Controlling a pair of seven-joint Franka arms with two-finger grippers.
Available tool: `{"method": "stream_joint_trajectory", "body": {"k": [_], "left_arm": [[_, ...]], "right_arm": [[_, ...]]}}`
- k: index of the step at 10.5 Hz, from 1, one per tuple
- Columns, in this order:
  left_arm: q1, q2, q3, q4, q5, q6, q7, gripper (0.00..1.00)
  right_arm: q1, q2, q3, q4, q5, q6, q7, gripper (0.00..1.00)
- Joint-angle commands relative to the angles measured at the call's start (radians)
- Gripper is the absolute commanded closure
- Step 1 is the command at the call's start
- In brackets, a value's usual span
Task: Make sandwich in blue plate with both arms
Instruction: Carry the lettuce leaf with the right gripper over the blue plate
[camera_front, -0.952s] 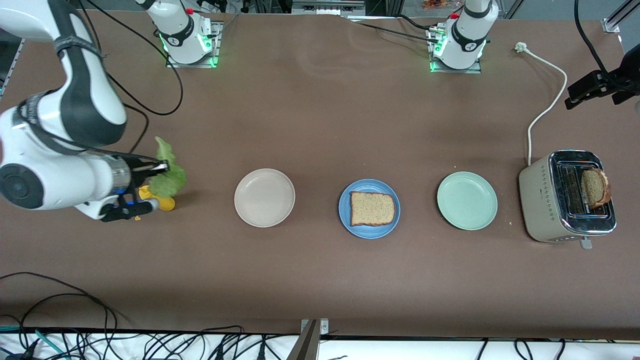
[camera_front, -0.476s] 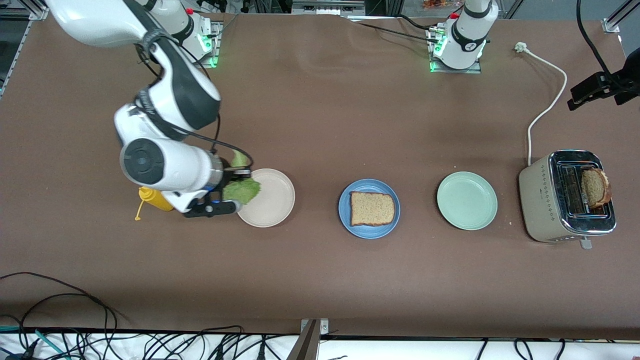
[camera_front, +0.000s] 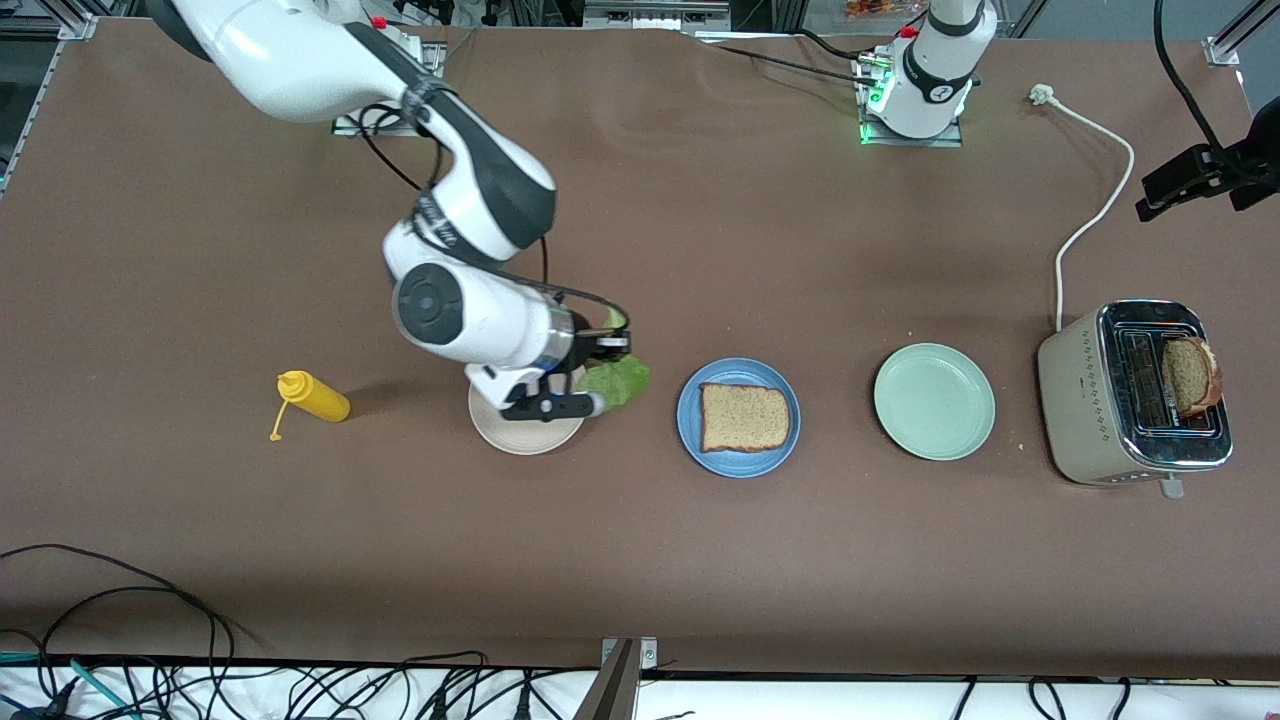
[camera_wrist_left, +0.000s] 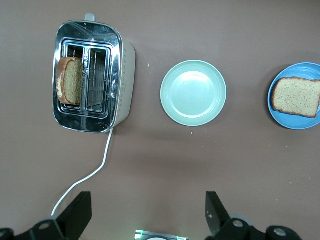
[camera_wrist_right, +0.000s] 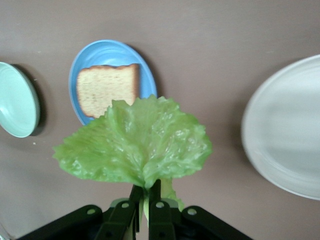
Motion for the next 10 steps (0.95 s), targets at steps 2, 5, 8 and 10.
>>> {"method": "stream_joint_trajectory", "body": {"k": [2,5,8,10], "left_arm": [[-0.002,0.015,-0.003,0.035,0.034,-0.022,-0.003,0.00],[-0.002,0.015,-0.003,0.035,0.034,-0.022,-0.003,0.00],[-0.002,0.015,-0.003,0.035,0.034,-0.022,-0.003,0.00],[-0.002,0.015,-0.003,0.035,0.034,-0.022,-0.003,0.00]], "right_arm": [[0.184,0.082,-0.087,0.027,0.013,0.270,0.016,1.00],[0.280,0.151,-0.159,0.029,0.014,0.485,0.016,1.00],[0.297,0.223,-0.158,0.036,0.017,0.644,0.015,1.00],[0.318,0.301,-0.160,0.120,0.017,0.667,0.015,1.00]]}}
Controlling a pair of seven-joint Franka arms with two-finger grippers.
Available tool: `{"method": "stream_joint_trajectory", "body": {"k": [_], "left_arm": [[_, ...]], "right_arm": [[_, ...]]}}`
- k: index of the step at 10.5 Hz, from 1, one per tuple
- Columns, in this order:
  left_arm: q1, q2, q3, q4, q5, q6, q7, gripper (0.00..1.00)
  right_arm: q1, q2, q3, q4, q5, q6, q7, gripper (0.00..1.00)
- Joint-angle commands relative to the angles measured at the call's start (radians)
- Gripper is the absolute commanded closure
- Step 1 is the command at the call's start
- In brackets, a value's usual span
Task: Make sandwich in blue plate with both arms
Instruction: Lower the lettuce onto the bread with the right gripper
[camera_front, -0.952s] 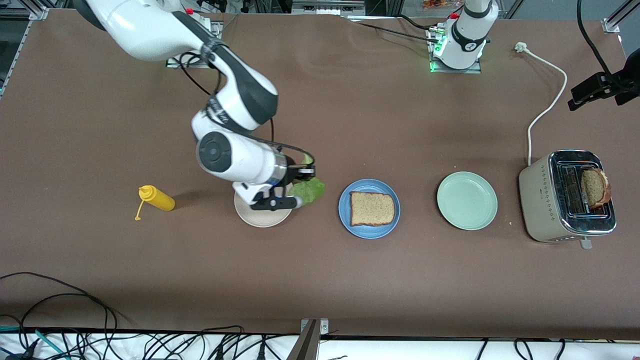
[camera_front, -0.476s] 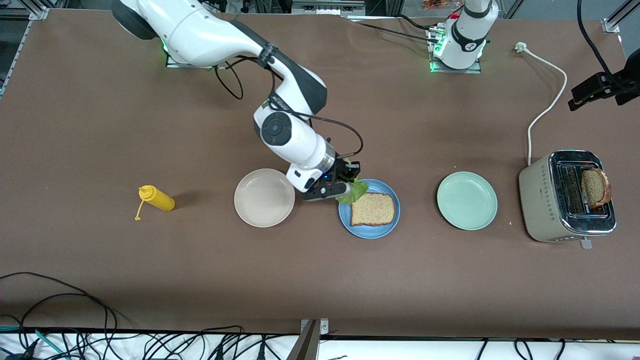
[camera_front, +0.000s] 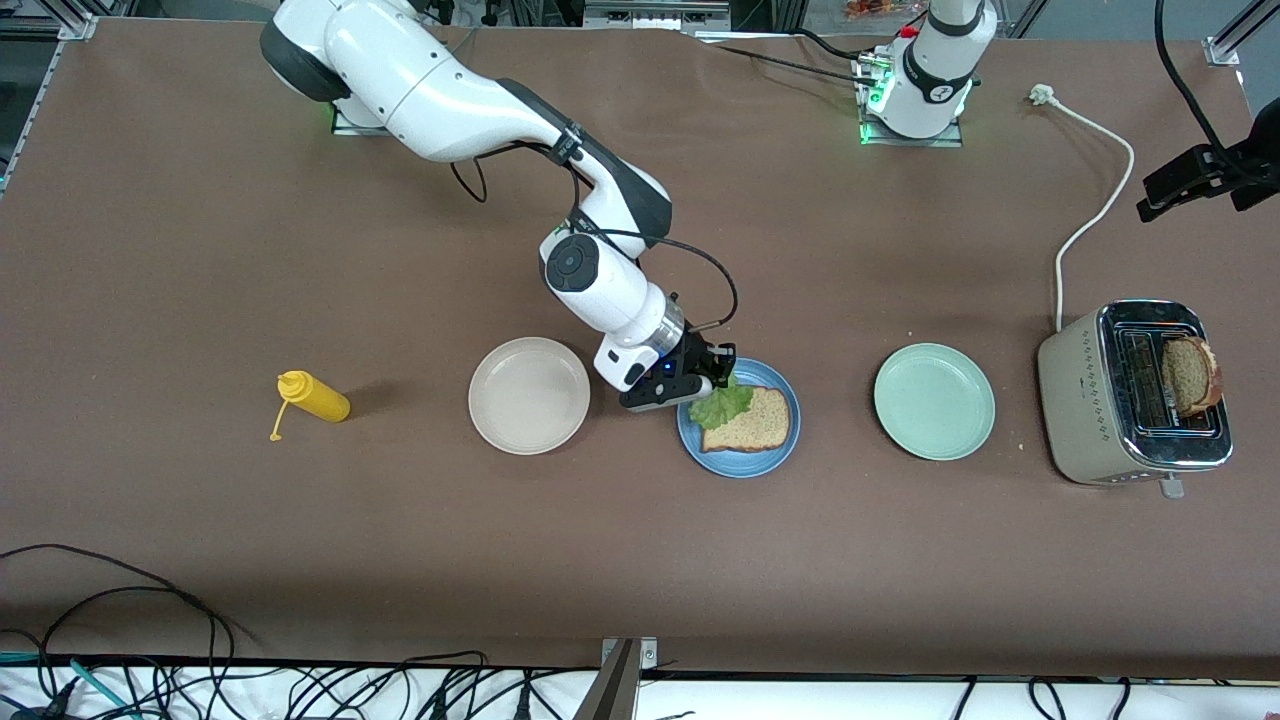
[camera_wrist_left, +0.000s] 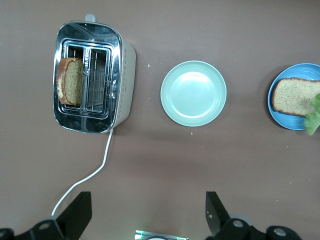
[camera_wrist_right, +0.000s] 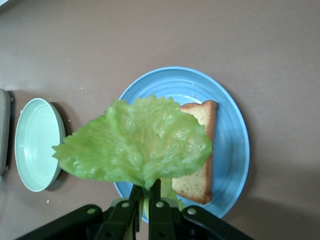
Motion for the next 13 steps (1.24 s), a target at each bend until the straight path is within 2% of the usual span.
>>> {"method": "stream_joint_trajectory", "body": {"k": [1,9,10,11,12,13], "left_arm": [[-0.002,0.014,-0.004,0.032,0.034,-0.021,-0.003,0.00],[-0.002,0.015,-0.004,0.032,0.034,-0.021,-0.005,0.00],[-0.002,0.015,-0.004,0.032,0.034,-0.021,-0.005,0.00],[-0.002,0.014,-0.004,0.032,0.034,-0.021,-0.005,0.00],[-0.002,0.014,-0.004,0.032,0.034,-0.021,-0.005,0.00],[-0.002,0.014,-0.004,0.032,0.034,-0.021,-0.005,0.00]], "right_arm": [[0.038,0.108,-0.005,0.139,0.020,0.030,0.002,1.00],[0.039,0.121,-0.008,0.141,0.019,0.030,0.043,1.00],[0.039,0.121,-0.008,0.140,0.019,0.030,0.045,0.78],[0.039,0.121,-0.007,0.140,0.019,0.027,0.046,0.62],[0.039,0.121,-0.007,0.140,0.020,0.028,0.048,0.36],[0.039,0.121,-0.007,0.140,0.020,0.024,0.049,0.34]]}}
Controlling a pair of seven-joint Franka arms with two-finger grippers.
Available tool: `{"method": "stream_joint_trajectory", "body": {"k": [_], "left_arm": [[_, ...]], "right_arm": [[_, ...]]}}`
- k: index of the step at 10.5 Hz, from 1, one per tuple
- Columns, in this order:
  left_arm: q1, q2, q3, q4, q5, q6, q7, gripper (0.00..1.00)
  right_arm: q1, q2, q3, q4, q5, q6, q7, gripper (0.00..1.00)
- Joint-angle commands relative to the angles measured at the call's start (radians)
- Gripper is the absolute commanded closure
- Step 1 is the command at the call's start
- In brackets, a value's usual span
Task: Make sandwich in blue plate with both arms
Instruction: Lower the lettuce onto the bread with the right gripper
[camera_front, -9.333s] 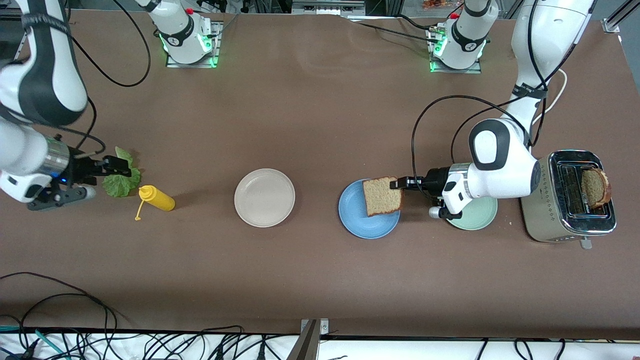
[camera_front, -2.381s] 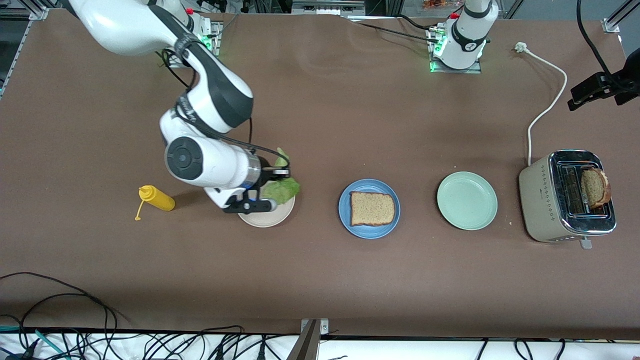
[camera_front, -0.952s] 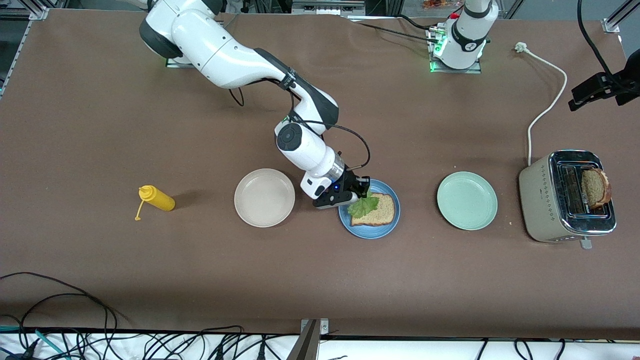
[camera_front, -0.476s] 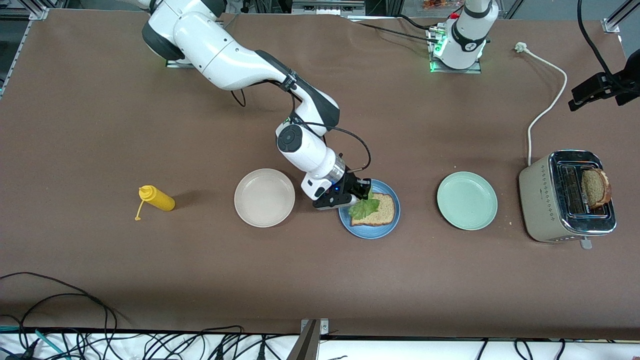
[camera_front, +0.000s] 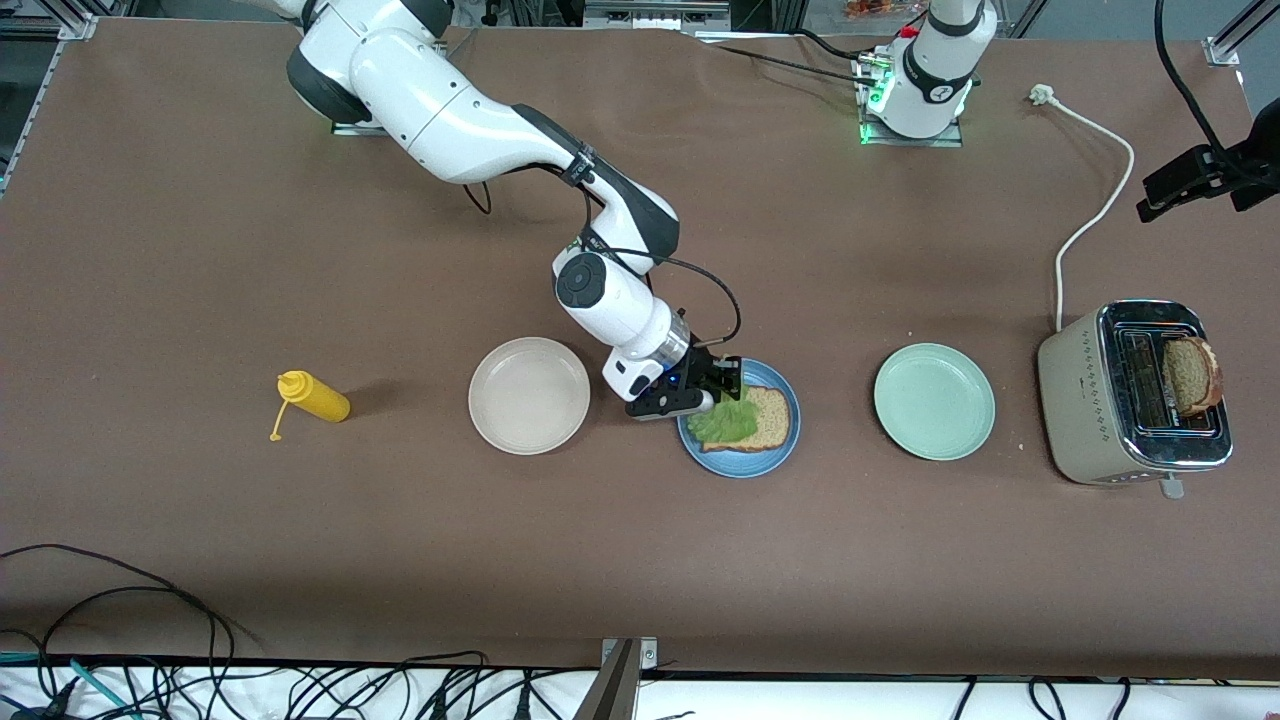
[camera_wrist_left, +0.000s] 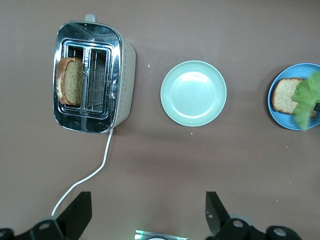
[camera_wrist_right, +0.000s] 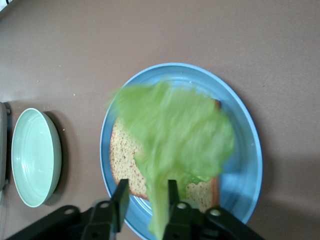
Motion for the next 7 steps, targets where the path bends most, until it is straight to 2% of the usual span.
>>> {"method": "stream_joint_trajectory", "body": {"k": [1,3,5,7], "left_arm": [[-0.002,0.013,-0.004,0.032,0.034,-0.021,-0.004,0.00],[-0.002,0.013,-0.004,0.032,0.034,-0.021,-0.004,0.00],[-0.002,0.013,-0.004,0.032,0.034,-0.021,-0.004,0.00],[-0.002,0.013,-0.004,0.032,0.034,-0.021,-0.004,0.00]], "right_arm": [[0.015,0.020,-0.006,0.042,0.014,-0.007,0.009,0.34],[0.012,0.011,-0.011,0.044,0.008,-0.077,0.004,0.34],[-0.011,-0.016,-0.017,0.045,-0.008,-0.203,-0.002,0.34],[-0.063,-0.073,-0.012,0.044,-0.025,-0.353,-0.091,0.34]]}}
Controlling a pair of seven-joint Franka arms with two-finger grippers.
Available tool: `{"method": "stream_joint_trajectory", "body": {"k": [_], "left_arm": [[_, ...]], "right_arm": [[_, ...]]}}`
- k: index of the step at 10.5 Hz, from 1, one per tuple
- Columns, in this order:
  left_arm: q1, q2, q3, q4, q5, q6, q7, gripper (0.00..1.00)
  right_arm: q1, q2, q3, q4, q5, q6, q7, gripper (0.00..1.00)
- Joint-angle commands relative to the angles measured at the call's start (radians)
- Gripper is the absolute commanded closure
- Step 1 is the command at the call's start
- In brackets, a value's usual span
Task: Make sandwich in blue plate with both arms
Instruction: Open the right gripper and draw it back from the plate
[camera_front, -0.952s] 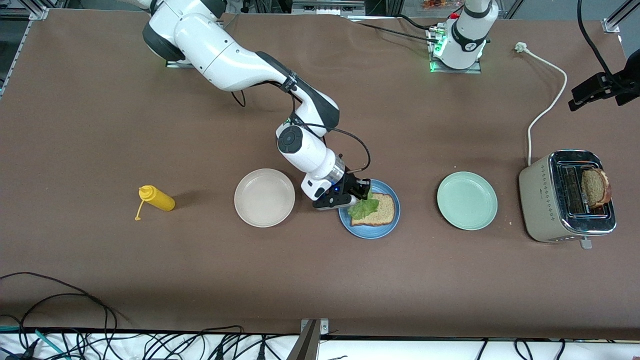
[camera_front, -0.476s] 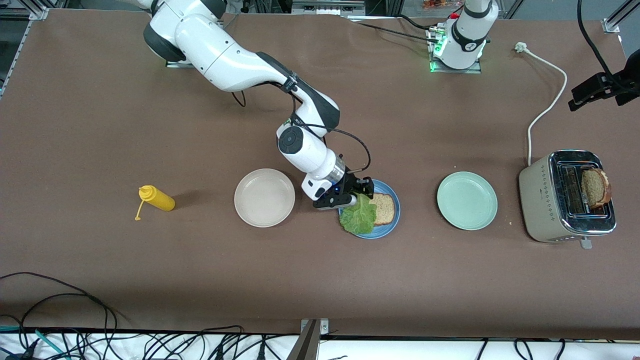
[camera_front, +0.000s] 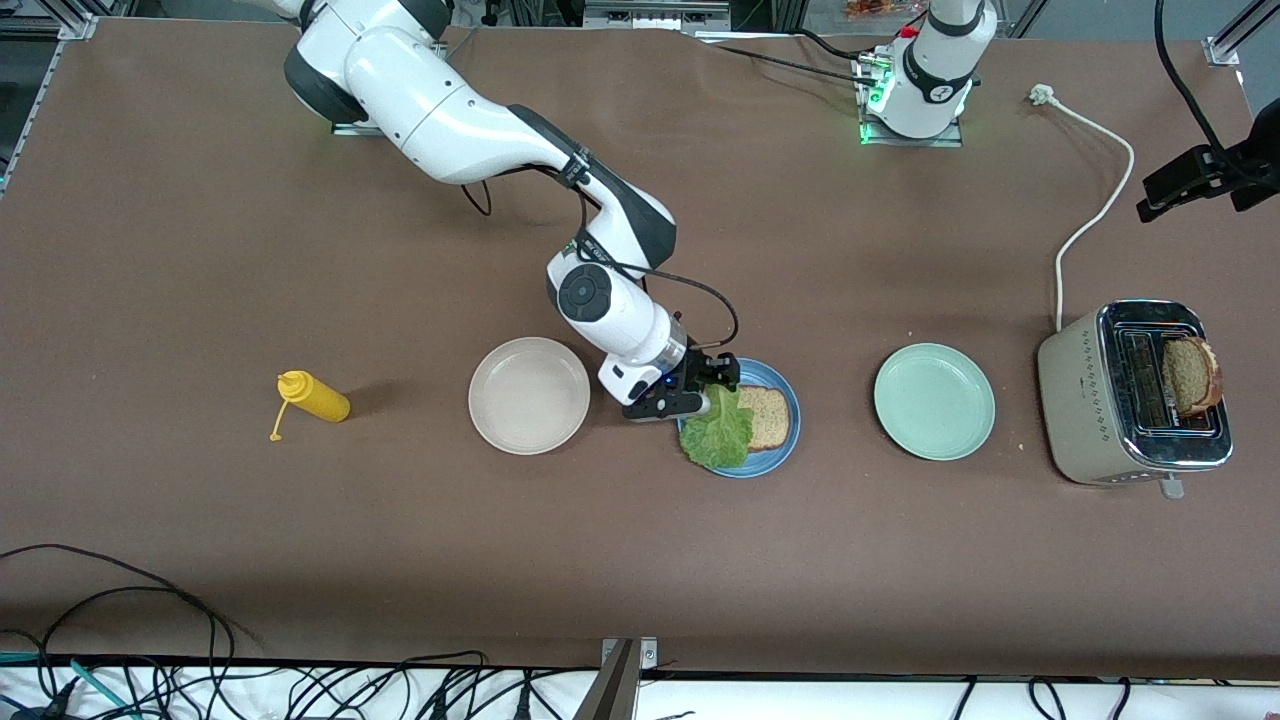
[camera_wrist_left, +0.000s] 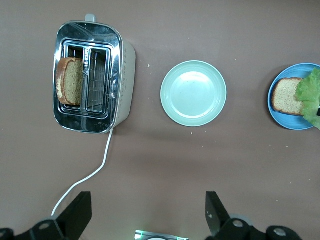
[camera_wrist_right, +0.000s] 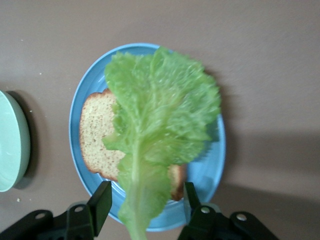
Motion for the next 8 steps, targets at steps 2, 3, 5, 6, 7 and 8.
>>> {"method": "stream_joint_trajectory", "body": {"k": [2,3,5,6,7,8], "left_arm": [[-0.002,0.014,-0.004,0.032,0.034,-0.021,-0.004,0.00],[-0.002,0.012,-0.004,0.032,0.034,-0.021,-0.004,0.00],[-0.002,0.012,-0.004,0.032,0.034,-0.021,-0.004,0.00],[-0.002,0.014,-0.004,0.032,0.034,-0.021,-0.004,0.00],[-0.002,0.014,-0.004,0.032,0.034,-0.021,-0.004,0.00],[-0.002,0.012,-0.004,0.032,0.034,-0.021,-0.004,0.00]], "right_arm": [[-0.124,-0.123,0.006,0.006,-0.014,-0.304,-0.189,0.27],[-0.168,-0.145,0.005,-0.001,-0.014,-0.362,-0.273,0.16],[-0.235,-0.175,0.003,-0.012,-0.012,-0.495,-0.410,0.00],[-0.264,-0.200,0.002,-0.021,-0.017,-0.537,-0.456,0.00],[-0.291,-0.244,-0.011,-0.058,-0.035,-0.563,-0.531,0.00],[-0.308,-0.296,-0.043,-0.125,-0.062,-0.565,-0.650,0.00]]}}
